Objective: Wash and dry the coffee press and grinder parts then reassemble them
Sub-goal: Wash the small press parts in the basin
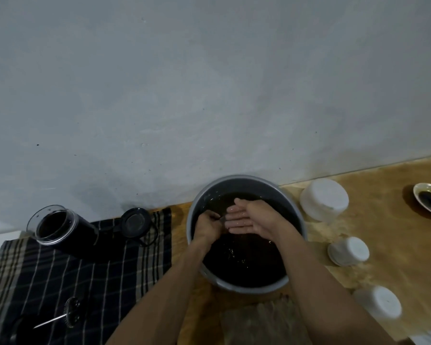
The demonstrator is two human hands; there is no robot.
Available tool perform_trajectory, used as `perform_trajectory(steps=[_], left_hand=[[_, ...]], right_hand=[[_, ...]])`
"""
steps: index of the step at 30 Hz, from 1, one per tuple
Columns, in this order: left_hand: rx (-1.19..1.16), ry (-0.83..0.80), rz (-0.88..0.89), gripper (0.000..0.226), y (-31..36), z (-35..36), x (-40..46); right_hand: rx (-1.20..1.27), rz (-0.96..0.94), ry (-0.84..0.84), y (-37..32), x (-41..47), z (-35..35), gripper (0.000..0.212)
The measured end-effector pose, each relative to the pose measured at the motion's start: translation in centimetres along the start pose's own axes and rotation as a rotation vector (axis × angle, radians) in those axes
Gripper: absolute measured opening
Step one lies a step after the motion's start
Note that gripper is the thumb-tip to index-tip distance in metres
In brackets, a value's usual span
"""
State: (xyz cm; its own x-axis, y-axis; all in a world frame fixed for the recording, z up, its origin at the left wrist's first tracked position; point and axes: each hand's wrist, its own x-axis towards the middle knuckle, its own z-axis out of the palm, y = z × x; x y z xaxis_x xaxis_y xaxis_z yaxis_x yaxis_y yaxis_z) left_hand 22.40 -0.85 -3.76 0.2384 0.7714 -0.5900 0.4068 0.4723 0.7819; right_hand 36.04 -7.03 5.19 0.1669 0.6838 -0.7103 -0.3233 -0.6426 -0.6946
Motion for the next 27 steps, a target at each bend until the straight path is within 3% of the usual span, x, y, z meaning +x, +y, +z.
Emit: perform_trajectory(steps=[4, 7, 11, 13, 15, 17, 19, 25, 27], left_hand=[[-0.087, -0.024, -0.051, 0.037, 0.6, 0.0, -0.4], [-0.115, -0.056, -0.062, 0.038, 0.8, -0.1, -0.4], [-0.028, -0.007, -0.057, 0.017, 0.3, 0.1, 0.1], [0.026, 0.005, -0.050, 0.020, 0.3, 0.2, 0.1], [0.042, -0.002, -0.043, 0.028, 0.3, 0.1, 0.0], [0.004, -0.062, -0.027, 0.029, 0.5, 0.0, -0.6], [-0.024, -0.119, -0.012, 0.029, 0.6, 0.1, -0.9], [-0.020, -0.030, -0.011, 0.029, 0.6, 0.2, -0.8], [-0.013, -0.004, -0.044, 0.030, 0.7, 0.1, -0.6]], right_hand=[[-0.234, -0.052, 0.242, 0.6, 0.9, -0.9, 0.024], [-0.268, 0.048, 0.415, 3.2, 1.9, -2.6, 0.032], [-0.008, 0.170, 0.364, 5.2, 2.0, -3.3, 0.032], [0.226, 0.156, 0.284, 4.8, 1.8, -3.0, 0.032], [0.294, 0.106, 0.144, 3.6, 1.2, -2.3, 0.032], [0.234, 0.034, 0.026, 2.1, 0.6, -1.3, 0.028], [0.077, -0.019, 0.009, 0.8, 0.1, -0.6, 0.022], [-0.422, -0.040, 0.321, 1.4, 1.1, -2.0, 0.017], [-0.448, 0.022, 0.383, 3.0, 1.5, -3.1, 0.028]])
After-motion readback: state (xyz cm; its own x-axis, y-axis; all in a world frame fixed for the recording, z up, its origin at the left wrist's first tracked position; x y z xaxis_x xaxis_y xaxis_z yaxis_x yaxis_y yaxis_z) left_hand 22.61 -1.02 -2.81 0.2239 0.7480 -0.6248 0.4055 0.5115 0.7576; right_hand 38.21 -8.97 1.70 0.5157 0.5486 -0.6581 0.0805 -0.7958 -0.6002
